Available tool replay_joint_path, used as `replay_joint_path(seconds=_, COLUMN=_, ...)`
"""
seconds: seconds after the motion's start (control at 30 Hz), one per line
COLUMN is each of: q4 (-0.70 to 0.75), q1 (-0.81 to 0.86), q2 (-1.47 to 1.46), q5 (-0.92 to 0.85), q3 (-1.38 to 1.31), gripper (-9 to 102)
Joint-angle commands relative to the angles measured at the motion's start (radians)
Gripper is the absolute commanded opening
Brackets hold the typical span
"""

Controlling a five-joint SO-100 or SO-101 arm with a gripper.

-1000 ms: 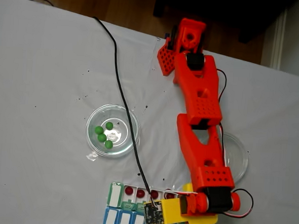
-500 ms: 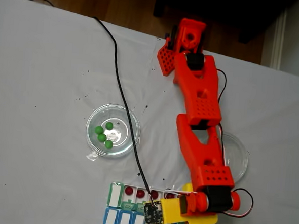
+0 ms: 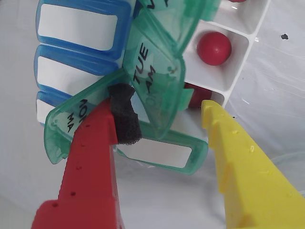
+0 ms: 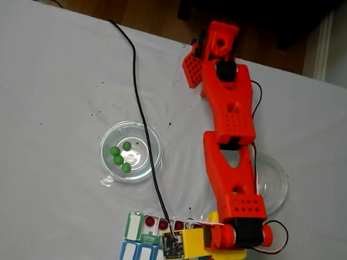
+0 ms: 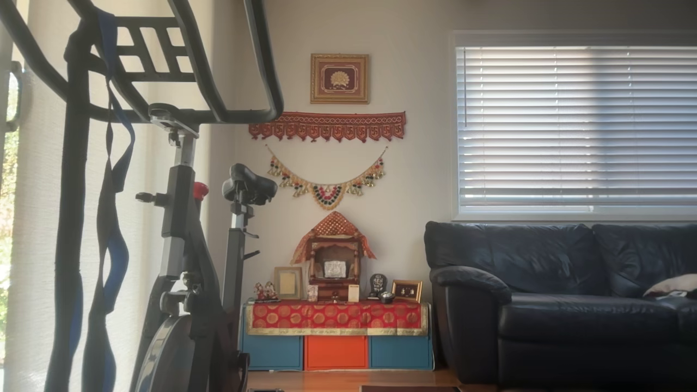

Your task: Sort medicines into box.

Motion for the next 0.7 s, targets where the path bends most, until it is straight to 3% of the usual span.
replay_joint_path(seconds=0.0, q4=0.035, q1=0.015, q2=0.144, q5=-0.014, q3=0.014, gripper=24)
replay_joint_path(seconds=0.2, q4=0.035, q1=0.048, q2=0.324, q5=-0.143, q3=0.227, gripper=16)
replay_joint_path(seconds=0.27, q4=0.035, q1=0.077, q2=0.403, q5=-0.175, q3=0.291, gripper=3)
replay_joint_path(seconds=0.67, q4=0.035, q1=0.290, q2=0.876, q5=-0.492, q3=0.844, gripper=2)
